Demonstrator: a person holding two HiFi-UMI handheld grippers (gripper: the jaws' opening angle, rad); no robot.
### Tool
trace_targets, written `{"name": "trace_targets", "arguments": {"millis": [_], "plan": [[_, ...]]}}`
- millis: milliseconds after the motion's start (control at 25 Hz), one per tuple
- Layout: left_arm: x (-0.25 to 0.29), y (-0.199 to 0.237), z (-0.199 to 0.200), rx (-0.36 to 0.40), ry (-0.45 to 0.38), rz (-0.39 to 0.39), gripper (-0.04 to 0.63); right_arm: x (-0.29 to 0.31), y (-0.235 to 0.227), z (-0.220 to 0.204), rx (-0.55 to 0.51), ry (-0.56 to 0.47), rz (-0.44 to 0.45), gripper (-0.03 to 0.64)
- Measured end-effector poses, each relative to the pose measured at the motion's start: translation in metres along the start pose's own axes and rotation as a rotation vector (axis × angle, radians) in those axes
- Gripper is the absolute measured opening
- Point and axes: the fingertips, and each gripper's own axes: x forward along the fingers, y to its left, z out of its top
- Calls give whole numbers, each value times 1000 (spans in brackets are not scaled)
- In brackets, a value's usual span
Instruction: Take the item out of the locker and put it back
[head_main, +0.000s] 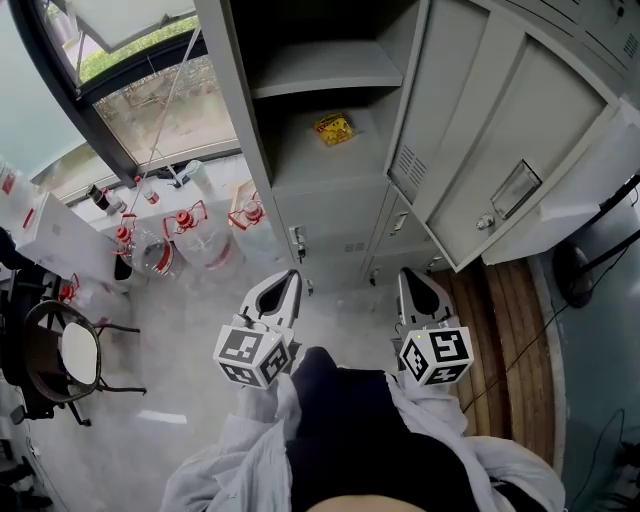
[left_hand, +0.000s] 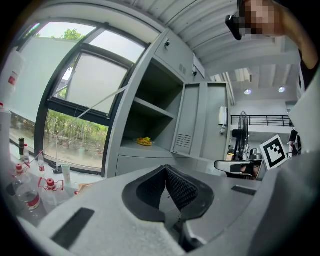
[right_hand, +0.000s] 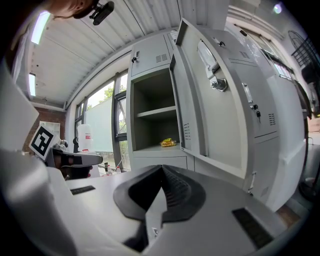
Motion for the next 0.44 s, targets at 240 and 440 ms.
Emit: {"name": "trace_targets", "arguments": {"millis": [240, 440], "plan": [[0, -3, -1, 2, 8, -8, 6, -1, 5, -1, 1, 0, 10, -2], [1, -5, -4, 7, 18, -11, 6, -1, 5, -3, 3, 2, 14, 0]]}}
